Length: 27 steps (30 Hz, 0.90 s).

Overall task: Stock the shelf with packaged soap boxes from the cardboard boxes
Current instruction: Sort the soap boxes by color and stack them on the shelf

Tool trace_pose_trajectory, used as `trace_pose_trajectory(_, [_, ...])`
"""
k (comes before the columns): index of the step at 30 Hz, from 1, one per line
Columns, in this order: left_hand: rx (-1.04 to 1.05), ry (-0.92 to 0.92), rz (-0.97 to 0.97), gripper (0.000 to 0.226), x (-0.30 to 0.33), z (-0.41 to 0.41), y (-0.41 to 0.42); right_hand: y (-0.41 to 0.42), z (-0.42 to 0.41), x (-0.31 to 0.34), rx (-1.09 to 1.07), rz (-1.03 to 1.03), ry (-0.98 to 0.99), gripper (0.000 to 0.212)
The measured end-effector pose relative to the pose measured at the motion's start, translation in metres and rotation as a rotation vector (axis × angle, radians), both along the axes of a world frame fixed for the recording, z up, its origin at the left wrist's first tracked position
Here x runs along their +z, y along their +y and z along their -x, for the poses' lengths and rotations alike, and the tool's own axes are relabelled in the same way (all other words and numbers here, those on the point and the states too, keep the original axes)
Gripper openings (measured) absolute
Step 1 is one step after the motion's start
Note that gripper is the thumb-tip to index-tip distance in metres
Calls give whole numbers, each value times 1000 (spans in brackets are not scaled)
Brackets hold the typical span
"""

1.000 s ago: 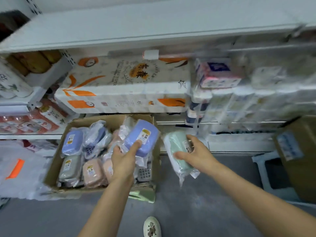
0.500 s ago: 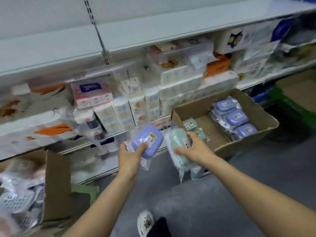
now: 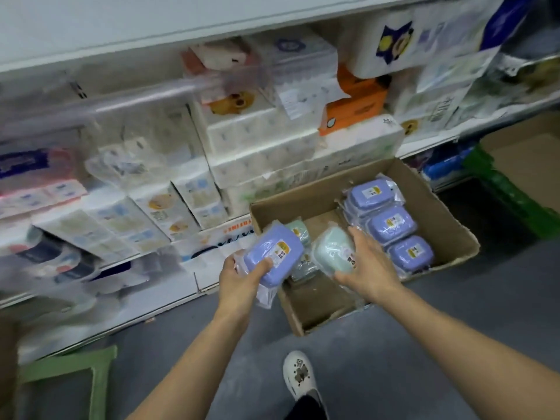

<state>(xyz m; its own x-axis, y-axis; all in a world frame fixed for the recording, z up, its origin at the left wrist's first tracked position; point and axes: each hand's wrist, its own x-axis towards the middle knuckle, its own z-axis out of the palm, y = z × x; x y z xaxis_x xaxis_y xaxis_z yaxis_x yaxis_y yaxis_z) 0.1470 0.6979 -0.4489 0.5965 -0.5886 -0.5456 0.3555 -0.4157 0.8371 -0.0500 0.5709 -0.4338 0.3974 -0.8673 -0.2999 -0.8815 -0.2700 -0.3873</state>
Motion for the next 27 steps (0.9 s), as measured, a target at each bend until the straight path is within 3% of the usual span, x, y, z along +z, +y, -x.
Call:
trace_pose_trajectory(3, [57,4,-28,39,-19,2,-25,-32,1,-33,350,19,250,92])
trace_pose_trajectory(7, [82,33,-84,44,-45,1,-46,-47,-12,-92,678,-147,372,82])
trace_pose_trajectory(15, [89,58,-119,37,-68,1,-52,-44,-33,-167,940,-255,408,109])
trace_pose_trajectory(18, [119,62,-112,38,-66,7,-53,-48,-27,-170,866,-348,292,95])
trace_pose_trajectory(21, [148,56,-115,34,-58,21,-53,-58,-11,-148,701,-295,64,77])
trace_pose_trajectory(24, [167,64,-92,37,-49,37,-59,-77,7,-111,534,-183,-251,93])
trace_pose_trajectory(27, [139,43,-92,58,-40,58,-75,-99,19,-83,695,69,-355,116])
